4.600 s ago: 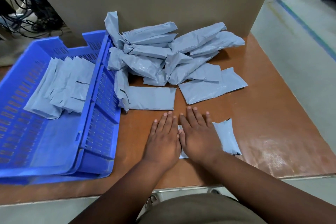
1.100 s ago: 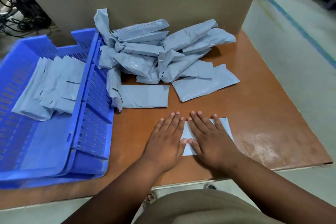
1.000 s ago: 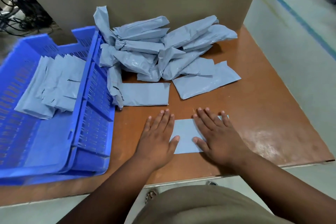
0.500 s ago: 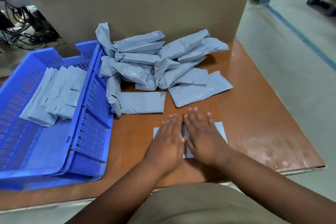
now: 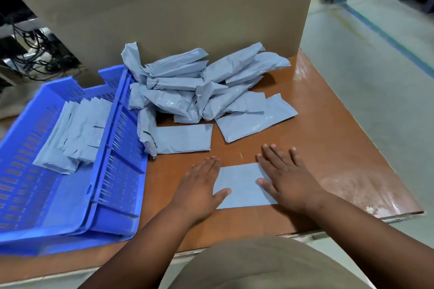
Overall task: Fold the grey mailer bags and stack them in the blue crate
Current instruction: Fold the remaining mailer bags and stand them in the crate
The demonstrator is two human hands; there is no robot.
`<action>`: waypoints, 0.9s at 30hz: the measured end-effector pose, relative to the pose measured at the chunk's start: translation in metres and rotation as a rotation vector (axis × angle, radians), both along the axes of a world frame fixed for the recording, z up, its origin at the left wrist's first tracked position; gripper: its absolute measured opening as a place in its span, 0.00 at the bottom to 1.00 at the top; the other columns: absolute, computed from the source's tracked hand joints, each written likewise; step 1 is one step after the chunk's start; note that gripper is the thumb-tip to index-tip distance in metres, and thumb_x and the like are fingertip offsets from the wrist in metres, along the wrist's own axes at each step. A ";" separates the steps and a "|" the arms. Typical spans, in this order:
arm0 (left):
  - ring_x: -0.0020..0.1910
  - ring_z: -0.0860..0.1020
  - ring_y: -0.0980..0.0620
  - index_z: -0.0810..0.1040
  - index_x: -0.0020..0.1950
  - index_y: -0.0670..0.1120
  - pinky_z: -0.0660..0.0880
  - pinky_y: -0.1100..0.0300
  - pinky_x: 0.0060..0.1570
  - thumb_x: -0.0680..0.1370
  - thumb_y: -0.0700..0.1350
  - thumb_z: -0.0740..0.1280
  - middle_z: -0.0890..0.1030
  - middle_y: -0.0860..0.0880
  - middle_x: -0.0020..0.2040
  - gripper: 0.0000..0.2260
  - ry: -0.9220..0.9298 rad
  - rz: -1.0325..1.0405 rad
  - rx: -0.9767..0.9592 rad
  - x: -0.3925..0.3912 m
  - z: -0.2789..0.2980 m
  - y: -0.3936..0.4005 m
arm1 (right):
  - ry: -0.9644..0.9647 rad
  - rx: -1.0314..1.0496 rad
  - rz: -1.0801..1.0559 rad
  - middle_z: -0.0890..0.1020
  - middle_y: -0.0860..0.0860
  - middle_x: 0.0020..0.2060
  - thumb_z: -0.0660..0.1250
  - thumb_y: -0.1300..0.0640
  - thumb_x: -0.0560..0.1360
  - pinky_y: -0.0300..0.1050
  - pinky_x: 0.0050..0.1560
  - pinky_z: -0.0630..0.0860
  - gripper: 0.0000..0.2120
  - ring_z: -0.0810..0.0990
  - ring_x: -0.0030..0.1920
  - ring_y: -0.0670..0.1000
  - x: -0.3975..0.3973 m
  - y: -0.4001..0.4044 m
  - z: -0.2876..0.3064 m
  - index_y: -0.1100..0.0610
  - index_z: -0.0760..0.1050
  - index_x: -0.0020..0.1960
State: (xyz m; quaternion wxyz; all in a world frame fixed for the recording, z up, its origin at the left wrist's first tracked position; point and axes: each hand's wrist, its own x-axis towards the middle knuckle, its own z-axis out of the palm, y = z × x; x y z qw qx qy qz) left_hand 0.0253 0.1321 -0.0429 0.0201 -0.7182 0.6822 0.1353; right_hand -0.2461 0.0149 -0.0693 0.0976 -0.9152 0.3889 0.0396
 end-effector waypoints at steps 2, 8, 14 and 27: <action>0.79 0.64 0.48 0.55 0.82 0.62 0.64 0.44 0.73 0.77 0.69 0.66 0.65 0.54 0.81 0.37 -0.009 0.018 0.017 -0.006 0.020 -0.016 | -0.056 -0.009 0.007 0.53 0.51 0.86 0.45 0.31 0.83 0.69 0.82 0.42 0.35 0.47 0.86 0.54 0.002 -0.001 0.006 0.47 0.55 0.86; 0.55 0.75 0.50 0.77 0.58 0.60 0.74 0.47 0.57 0.66 0.65 0.75 0.78 0.58 0.54 0.24 0.004 0.064 0.190 -0.008 0.046 -0.060 | -0.257 -0.095 0.064 0.71 0.49 0.75 0.59 0.38 0.81 0.74 0.79 0.54 0.24 0.66 0.77 0.54 0.010 -0.005 0.023 0.45 0.73 0.74; 0.48 0.77 0.47 0.78 0.46 0.47 0.68 0.53 0.42 0.71 0.54 0.76 0.79 0.51 0.45 0.13 0.050 0.178 0.141 -0.011 0.058 -0.062 | -0.459 -0.099 0.036 0.75 0.49 0.73 0.60 0.41 0.82 0.72 0.80 0.55 0.19 0.71 0.74 0.54 0.005 -0.011 0.031 0.44 0.79 0.68; 0.39 0.74 0.53 0.72 0.40 0.50 0.65 0.56 0.34 0.72 0.53 0.78 0.76 0.54 0.39 0.16 0.087 0.488 -0.244 0.074 0.170 -0.032 | -0.845 -0.114 0.312 0.79 0.43 0.66 0.66 0.51 0.82 0.55 0.72 0.68 0.11 0.76 0.65 0.50 0.115 -0.019 0.118 0.44 0.83 0.62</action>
